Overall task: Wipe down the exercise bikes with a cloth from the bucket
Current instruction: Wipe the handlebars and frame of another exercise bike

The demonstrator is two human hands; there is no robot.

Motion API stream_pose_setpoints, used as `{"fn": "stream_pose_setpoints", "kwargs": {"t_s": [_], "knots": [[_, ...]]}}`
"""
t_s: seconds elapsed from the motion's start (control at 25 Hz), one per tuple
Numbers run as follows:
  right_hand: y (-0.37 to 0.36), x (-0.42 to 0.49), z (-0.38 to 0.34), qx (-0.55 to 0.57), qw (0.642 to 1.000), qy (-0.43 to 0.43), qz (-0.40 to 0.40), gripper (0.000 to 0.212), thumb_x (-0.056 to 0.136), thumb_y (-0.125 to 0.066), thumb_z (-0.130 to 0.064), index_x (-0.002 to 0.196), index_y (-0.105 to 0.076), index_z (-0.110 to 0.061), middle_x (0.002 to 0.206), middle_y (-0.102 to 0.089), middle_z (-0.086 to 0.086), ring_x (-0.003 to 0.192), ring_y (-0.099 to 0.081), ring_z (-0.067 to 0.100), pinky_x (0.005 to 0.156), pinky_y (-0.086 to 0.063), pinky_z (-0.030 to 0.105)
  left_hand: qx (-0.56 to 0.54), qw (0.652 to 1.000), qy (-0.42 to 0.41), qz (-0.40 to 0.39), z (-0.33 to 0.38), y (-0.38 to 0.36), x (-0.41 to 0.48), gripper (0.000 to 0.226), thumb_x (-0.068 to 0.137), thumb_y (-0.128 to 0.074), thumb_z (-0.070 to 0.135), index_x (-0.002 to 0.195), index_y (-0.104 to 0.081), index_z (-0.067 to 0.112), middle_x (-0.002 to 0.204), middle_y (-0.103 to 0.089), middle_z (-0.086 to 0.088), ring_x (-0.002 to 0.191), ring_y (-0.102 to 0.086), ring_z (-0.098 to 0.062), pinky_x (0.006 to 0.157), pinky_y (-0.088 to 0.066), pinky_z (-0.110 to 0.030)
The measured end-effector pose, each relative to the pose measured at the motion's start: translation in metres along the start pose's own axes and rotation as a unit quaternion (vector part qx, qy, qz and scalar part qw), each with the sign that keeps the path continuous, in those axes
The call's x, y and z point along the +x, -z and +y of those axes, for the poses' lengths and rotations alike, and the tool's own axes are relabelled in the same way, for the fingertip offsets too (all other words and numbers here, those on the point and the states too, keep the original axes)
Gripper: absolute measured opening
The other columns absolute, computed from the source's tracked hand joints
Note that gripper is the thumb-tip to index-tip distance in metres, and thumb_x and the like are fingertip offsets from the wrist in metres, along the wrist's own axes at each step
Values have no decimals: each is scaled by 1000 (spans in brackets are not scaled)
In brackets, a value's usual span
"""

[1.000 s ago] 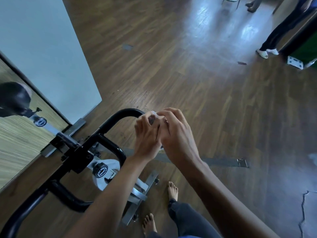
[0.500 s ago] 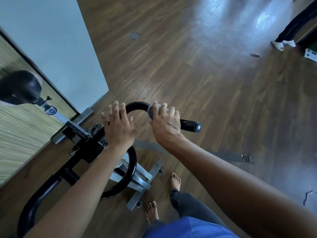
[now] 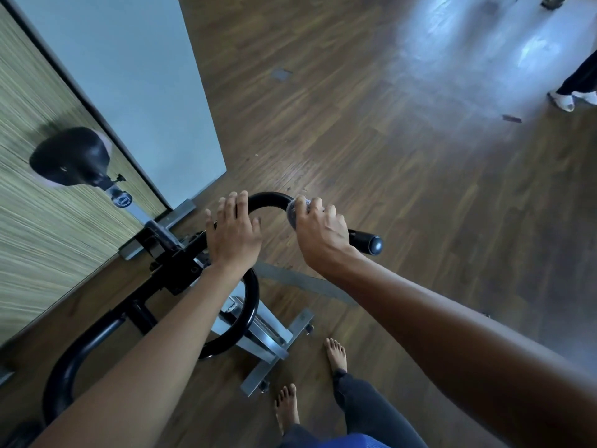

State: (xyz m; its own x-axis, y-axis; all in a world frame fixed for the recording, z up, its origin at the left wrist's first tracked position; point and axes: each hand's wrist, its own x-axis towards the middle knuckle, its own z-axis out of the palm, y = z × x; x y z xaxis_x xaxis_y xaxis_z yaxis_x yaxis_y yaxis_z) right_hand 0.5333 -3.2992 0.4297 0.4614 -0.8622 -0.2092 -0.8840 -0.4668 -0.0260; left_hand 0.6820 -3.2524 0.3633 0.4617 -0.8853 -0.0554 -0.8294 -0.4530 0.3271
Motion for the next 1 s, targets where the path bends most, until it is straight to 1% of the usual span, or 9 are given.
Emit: {"fn": "stream_pose_setpoints", "kwargs": {"t_s": [0.16, 0.32, 0.4, 0.52, 0.68, 0.8, 0.88, 0.92, 1.0], "knots": [[22, -12, 18, 84, 995, 43, -15, 60, 95, -60, -11, 147, -30, -14, 134, -46, 14, 118, -50, 34, 89, -45, 42, -48, 997, 6, 58, 17, 6, -9, 52, 103, -41, 32, 151, -33, 13, 158, -34, -11, 149, -24, -27, 123, -5, -54], [51, -23, 44, 208, 971, 113, 22, 51, 103, -52, -26, 150, -31, -24, 135, -47, 10, 119, -50, 31, 88, -48, 44, -140, 981, 13, 132, 54, 23, -26, 41, 96, -47, 22, 134, -56, 8, 138, -56, -13, 131, -48, -29, 115, -28, -55], [63, -34, 65, 249, 957, 144, 26, 52, 103, -50, -30, 151, -30, -30, 136, -47, 7, 119, -50, 29, 89, -47, 43, -193, 967, 46, 157, 75, 32, -42, 37, 95, -50, 16, 130, -60, 7, 132, -60, -14, 125, -52, -30, 111, -35, -49], [70, -52, 95, 300, 935, 186, 36, 54, 102, -53, -31, 152, -32, -33, 138, -49, 3, 119, -52, 25, 94, -47, 42, -233, 955, 76, 167, 102, 35, -68, 35, 95, -52, 12, 128, -62, 7, 131, -62, -12, 123, -55, -28, 108, -40, -38], [61, -83, 137, 376, 903, 198, 70, 55, 101, -56, -30, 151, -35, -36, 138, -51, -4, 117, -52, 11, 97, -44, 34, -286, 945, 55, 148, 127, 37, -98, 40, 91, -47, 24, 125, -65, 12, 127, -65, -5, 118, -60, -21, 104, -46, -42], [27, -106, 160, 412, 881, 183, 144, 56, 100, -59, -27, 151, -37, -32, 137, -49, -10, 116, -46, -2, 98, -42, 29, -336, 934, 26, 122, 138, 35, -111, 27, 97, -52, 22, 119, -67, 20, 118, -70, 1, 110, -64, -17, 97, -52, -42], [-16, -112, 161, 435, 858, 178, 205, 57, 100, -59, -25, 152, -37, -29, 142, -47, -8, 122, -45, -2, 100, -42, 25, -357, 927, -3, 111, 137, 24, -111, 26, 98, -52, 27, 119, -67, 25, 112, -71, 5, 100, -68, -25, 87, -56, -47], [-40, -110, 157, 445, 843, 186, 236, 57, 100, -58, -25, 152, -36, -27, 145, -47, -5, 125, -45, -1, 101, -41, 21, -362, 925, -21, 114, 135, 16, -109, 25, 99, -52, 29, 118, -67, 27, 112, -71, 8, 100, -68, -23, 88, -55, -47], [-85, -94, 142, 463, 801, 226, 305, 56, 101, -55, -24, 153, -34, -17, 149, -43, 6, 133, -42, 2, 107, -39, 18, -379, 915, -59, 128, 130, -5, -102, 24, 102, -51, 29, 117, -68, 27, 115, -71, 11, 109, -65, -8, 100, -50, -41]]}}
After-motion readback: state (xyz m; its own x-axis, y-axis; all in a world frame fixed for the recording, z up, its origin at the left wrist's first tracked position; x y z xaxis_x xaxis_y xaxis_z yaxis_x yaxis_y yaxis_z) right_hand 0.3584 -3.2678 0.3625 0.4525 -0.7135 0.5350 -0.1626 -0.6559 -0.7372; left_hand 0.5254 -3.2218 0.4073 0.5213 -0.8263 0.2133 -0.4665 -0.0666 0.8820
